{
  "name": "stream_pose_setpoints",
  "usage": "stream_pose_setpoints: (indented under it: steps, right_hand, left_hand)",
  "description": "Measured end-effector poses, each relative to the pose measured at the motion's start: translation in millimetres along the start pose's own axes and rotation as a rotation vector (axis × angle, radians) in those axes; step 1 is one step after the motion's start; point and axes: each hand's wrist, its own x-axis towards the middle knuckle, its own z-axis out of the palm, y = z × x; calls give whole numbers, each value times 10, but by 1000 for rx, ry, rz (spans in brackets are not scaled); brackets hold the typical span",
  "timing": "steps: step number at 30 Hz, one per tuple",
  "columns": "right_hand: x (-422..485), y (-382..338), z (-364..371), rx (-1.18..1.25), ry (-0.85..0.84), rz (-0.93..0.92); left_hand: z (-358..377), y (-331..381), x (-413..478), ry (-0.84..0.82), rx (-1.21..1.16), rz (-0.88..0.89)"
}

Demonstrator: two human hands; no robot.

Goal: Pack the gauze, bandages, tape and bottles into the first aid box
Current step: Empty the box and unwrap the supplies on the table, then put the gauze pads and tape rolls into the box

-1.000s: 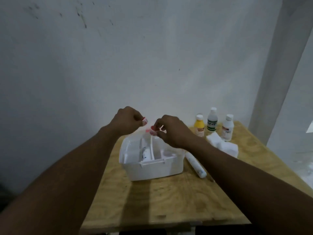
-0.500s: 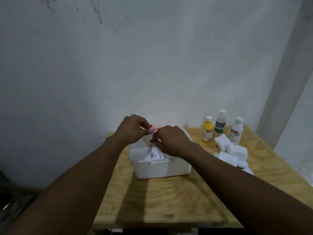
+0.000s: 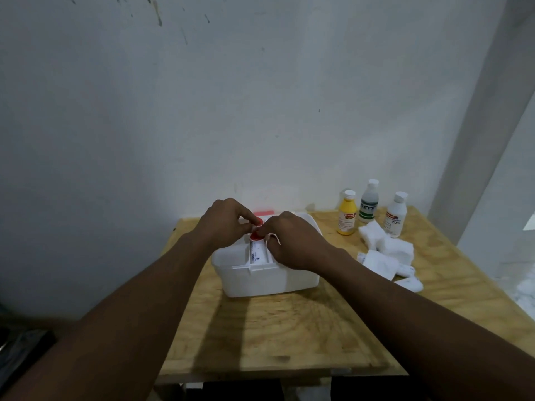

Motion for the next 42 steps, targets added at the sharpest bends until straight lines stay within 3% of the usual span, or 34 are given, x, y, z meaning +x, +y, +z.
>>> stream_pose_setpoints:
  steps: [7,19,23,28,30,34,38,42]
  right_hand:
    - [-17,31,-9,-21,38,-44]
    - [-24,83,-52,33,57,-20]
    - [-99,263,-324,62,137,27]
    - [-338,817,-912,52,271,219]
    - [-486,1043,-1128,19,228,336]
    - [-805,1434,-1320,-78,-11,519]
    - [-1075,1617,-1159,-106,-163,551]
    - [-1167,1752,-908,-145,-139,521]
  left_hand:
    - [112,1,-28,83,-81,0]
    - [84,71,-50,14,37,19]
    - [63,199,33,87,116,4]
    - [148,732,249,129,113,180]
    - [262,1025,349,96,107,271]
    - [635,1516,534,-87,211,358]
    - [1066,1741,671,-241,348,415]
    - [1264,1835,751,-322,472,481]
